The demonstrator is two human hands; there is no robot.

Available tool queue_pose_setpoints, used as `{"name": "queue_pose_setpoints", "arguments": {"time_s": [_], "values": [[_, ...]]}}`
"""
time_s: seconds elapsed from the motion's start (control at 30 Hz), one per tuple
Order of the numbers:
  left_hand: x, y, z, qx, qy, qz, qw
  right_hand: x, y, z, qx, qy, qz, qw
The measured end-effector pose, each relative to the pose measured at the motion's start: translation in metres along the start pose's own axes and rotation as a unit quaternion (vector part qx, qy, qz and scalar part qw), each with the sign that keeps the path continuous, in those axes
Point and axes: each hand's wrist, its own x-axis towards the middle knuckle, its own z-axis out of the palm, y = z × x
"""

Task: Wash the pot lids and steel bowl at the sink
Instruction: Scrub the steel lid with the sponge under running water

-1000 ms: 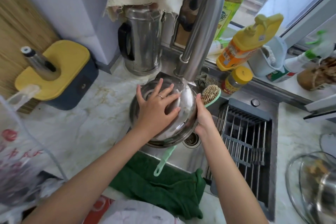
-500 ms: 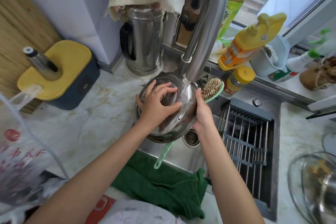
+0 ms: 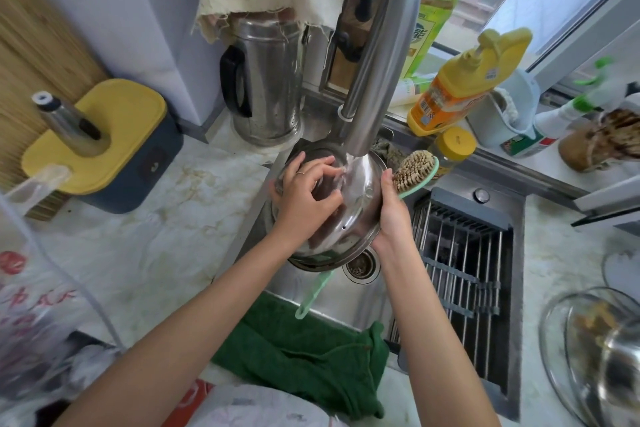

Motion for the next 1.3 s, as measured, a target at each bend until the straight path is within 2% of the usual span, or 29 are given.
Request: {"name": "queue_pose_setpoints", "arguments": {"time_s": [0.47,0.73,0.87,0.93,1.1,1.2,1.3], "values": [[0.0,-0.007,0.001,-0.027,-0.063,0.035,0.997,-0.006,-0.005,-0.007,0.016,0.004,-0.014,1.0],[-0.004,-0.01,0.003,-0.005,-0.001,0.074,0.997,-0.009,-0.001,-0.008,0.047,-0.006,-0.004,0.999],[-0.002,-0.012,0.008,0.091,0.08,0.117,0.986,-0.012,0.002,-0.006,0.029,0.016,-0.012,0.999],[-0.007,-0.002,0.015,0.128,0.055,0.096,0.986,-0.013,0.002,-0.006,0.022,0.034,-0.026,0.999],[-0.008,0.001,0.026,0.143,-0.042,0.145,0.978,-0.015,0.01,-0.007,0.045,0.058,-0.032,0.997],[0.006,-0.003,0.02,0.118,-0.055,0.095,0.987,-0.016,0.01,-0.008,0.043,0.091,-0.038,0.994],[-0.015,0.002,0.026,0.026,-0.109,0.05,0.993,-0.013,0.008,-0.009,0.051,0.118,-0.056,0.99]]}}
